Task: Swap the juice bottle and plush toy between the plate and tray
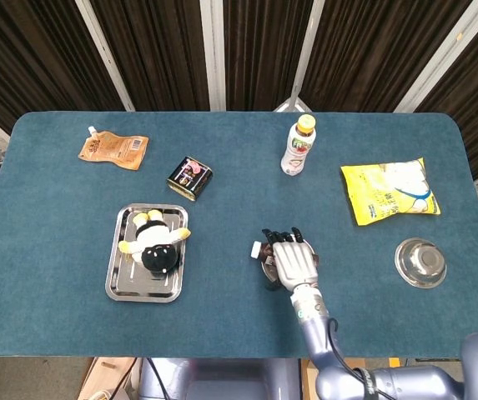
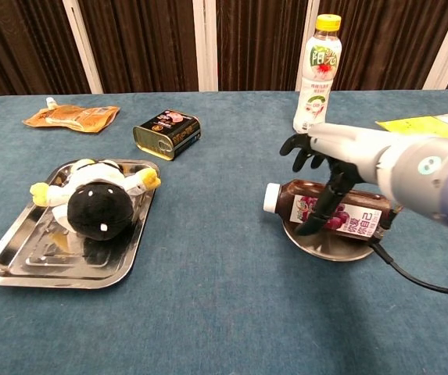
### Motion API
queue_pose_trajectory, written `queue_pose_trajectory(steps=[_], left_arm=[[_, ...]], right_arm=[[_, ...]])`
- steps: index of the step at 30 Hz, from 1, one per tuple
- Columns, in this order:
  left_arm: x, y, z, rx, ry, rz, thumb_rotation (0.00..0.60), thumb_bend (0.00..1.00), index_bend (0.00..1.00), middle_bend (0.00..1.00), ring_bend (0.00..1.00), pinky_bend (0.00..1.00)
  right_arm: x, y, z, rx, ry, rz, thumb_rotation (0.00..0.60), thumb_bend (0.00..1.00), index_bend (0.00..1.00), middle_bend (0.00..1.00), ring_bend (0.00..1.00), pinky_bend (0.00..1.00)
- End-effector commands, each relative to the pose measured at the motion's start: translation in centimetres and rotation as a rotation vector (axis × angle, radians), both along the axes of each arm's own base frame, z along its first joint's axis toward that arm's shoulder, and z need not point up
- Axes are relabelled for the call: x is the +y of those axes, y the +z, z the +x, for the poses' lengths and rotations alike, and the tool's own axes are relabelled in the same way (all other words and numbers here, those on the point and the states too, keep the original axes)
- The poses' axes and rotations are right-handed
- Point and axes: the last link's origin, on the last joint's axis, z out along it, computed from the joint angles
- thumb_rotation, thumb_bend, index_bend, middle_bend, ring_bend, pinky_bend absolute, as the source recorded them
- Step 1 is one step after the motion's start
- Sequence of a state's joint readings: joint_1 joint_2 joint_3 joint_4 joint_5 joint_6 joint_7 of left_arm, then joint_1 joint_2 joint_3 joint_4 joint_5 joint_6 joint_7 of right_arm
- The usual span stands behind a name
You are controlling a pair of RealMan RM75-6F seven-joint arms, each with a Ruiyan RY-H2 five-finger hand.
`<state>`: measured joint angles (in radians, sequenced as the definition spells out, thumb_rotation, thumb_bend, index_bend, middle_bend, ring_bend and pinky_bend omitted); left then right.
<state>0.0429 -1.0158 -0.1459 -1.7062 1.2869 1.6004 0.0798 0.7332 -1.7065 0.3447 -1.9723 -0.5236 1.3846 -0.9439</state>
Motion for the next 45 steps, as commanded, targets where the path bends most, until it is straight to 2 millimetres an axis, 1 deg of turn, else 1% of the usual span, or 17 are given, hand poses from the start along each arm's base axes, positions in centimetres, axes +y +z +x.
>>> queue_pose_trajectory(steps=[1, 6, 10, 14, 18, 22, 25, 29, 31, 34, 39, 42, 45], left_arm=[[0.0, 0.3, 0.0, -0.006, -0.003, 0.012, 0.600, 0.12, 0.14, 0.00, 0.00, 0.03], [-0.2, 0.8, -0.1, -0.012, -0.005, 0.032, 0.600, 0.12, 0.15, 0.00, 0.00, 0.03], [-0.3, 1.0, -0.2, -0.012, -0.002, 0.046, 0.600, 0.12, 0.15, 0.00, 0.00, 0.03], [-0.3, 0.8, -0.2, -0.010, 0.002, 0.041, 0.600, 0.12, 0.16, 0.00, 0.00, 0.03], [-0.3, 0.4, 0.0, -0.013, 0.001, 0.025, 0.600, 0.12, 0.16, 0.00, 0.00, 0.03], [-0.4, 0.3, 0.1, -0.021, -0.004, 0.013, 0.600, 0.12, 0.17, 0.00, 0.00, 0.03], [-0.5, 0.5, 0.1, -0.022, -0.002, 0.019, 0.600, 0.12, 0.17, 0.00, 0.00, 0.03], [-0.6, 0.9, 0.0, -0.030, -0.003, 0.036, 0.600, 0.12, 0.18, 0.00, 0.00, 0.03], [-0.6, 1.0, 0.0, -0.032, -0.002, 0.041, 0.600, 0.12, 0.18, 0.00, 0.00, 0.03], [-0.7, 1.1, -0.1, -0.035, 0.000, 0.040, 0.600, 0.12, 0.20, 0.00, 0.00, 0.03], [-0.7, 0.9, 0.1, -0.033, -0.002, 0.032, 0.600, 0.12, 0.22, 0.00, 0.00, 0.03], [-0.7, 0.7, 0.2, -0.038, -0.004, 0.026, 0.600, 0.12, 0.22, 0.00, 0.00, 0.03], [-0.8, 0.7, 0.3, -0.042, -0.007, 0.020, 0.600, 0.12, 0.23, 0.00, 0.00, 0.03]], right_arm=[[-0.3, -0.8, 0.2, 0.022, -0.019, -0.024, 0.600, 0.07, 0.19, 0.29, 0.25, 0.00], [-0.7, -1.4, -0.7, 0.056, -0.041, -0.068, 0.600, 0.07, 0.20, 0.29, 0.25, 0.00], [-1.1, -1.2, -1.2, 0.059, -0.043, -0.094, 0.600, 0.07, 0.21, 0.29, 0.25, 0.00], [-1.1, -0.9, -1.6, 0.075, -0.035, -0.106, 0.600, 0.07, 0.22, 0.30, 0.26, 0.00], [-0.7, -1.1, -1.9, 0.073, -0.040, -0.082, 0.600, 0.07, 0.26, 0.34, 0.33, 0.00], [-0.4, -1.7, -1.9, 0.069, -0.037, -0.062, 0.600, 0.07, 0.30, 0.36, 0.36, 0.00], [-0.7, -2.2, -2.0, 0.096, -0.027, -0.069, 0.600, 0.07, 0.32, 0.38, 0.37, 0.00], [-1.3, -2.5, -2.3, 0.106, -0.039, -0.099, 0.600, 0.07, 0.37, 0.43, 0.43, 0.00], [-1.4, -2.7, -2.7, 0.129, -0.040, -0.114, 0.600, 0.11, 0.39, 0.45, 0.46, 0.00], [-1.5, -3.0, -3.4, 0.146, -0.048, -0.125, 0.600, 0.18, 0.43, 0.49, 0.52, 0.01], [-1.6, -3.3, -4.4, 0.177, -0.050, -0.135, 0.600, 0.26, 0.50, 0.57, 0.62, 0.09], [-1.8, -3.3, -4.5, 0.176, -0.050, -0.139, 0.600, 0.31, 0.54, 0.63, 0.67, 0.14], [-2.0, -3.2, -4.4, 0.165, -0.045, -0.146, 0.600, 0.33, 0.56, 0.64, 0.69, 0.15]])
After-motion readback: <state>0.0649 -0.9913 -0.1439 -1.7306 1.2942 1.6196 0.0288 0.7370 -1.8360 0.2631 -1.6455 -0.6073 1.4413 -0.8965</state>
